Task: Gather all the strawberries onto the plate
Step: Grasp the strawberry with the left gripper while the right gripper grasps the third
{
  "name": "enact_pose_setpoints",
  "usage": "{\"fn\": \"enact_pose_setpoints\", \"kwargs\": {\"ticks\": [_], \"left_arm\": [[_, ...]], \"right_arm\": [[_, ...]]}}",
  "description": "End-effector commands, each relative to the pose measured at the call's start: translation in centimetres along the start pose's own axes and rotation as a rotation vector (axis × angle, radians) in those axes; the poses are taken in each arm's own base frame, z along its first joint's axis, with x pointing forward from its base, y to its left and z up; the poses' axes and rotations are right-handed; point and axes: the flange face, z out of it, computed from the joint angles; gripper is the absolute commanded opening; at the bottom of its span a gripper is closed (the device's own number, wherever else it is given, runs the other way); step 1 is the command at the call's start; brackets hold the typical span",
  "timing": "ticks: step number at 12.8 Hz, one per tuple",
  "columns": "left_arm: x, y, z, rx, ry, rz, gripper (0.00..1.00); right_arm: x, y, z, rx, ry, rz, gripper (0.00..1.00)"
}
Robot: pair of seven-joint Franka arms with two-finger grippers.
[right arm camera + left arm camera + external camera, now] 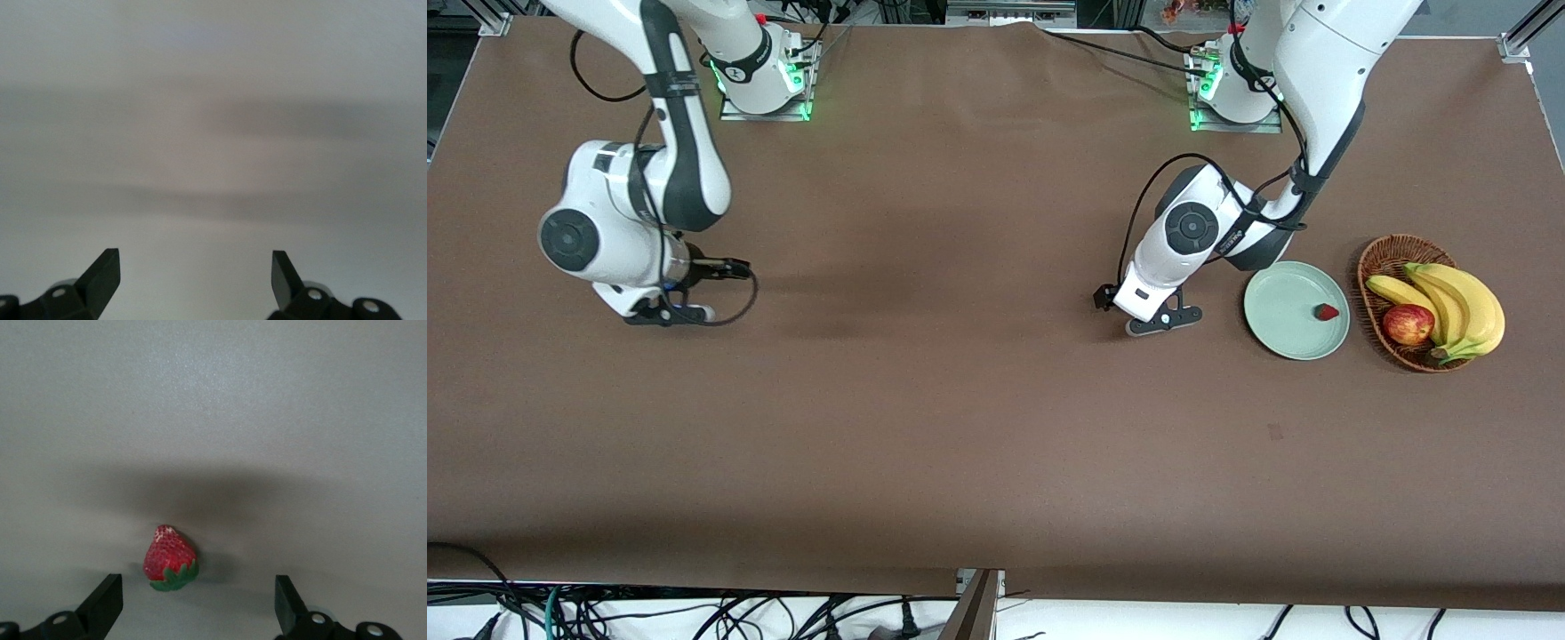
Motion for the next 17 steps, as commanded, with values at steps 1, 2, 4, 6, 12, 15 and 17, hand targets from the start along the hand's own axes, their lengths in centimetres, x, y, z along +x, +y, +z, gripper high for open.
{"fn": "enact_pose_setpoints", "kwargs": {"ticks": [1,2,4,6,12,15,17], "left_arm": [[0.3,0.1,0.0,0.008,0.014,-0.029,0.71],[0.2,0.1,0.2,0.01,0.012,-0.036,0.57],[0.2,0.0,0.3,0.011,0.009,-0.042,0.29],[0.4,0.2,-0.2,0.011,0.013,-0.043,0.19],[1.5,0.5,-1.6,0.018,0.019,-0.053,0.17],[1.5,0.5,-1.4,0.019,0.016,-0.052,0.15],[1.5,0.4,-1.2,0.021,0.012,-0.046,0.4]], "right_arm": [[-3.9,5.5,3.2,0.003,0.032,-0.067,0.99],[-4.8,7.4,4.1,0.012,0.017,-0.052,0.99],[-6.9,10.3,6.2,0.028,-0.017,-0.029,0.99],[-9.6,12.0,8.9,0.035,-0.034,0.01,0.99],[-14.6,15.4,12.5,0.087,-0.073,0.021,0.94],[-16.0,16.7,13.2,0.112,-0.085,0.014,0.85],[-16.7,17.2,13.5,0.139,-0.102,0.008,0.74]]}}
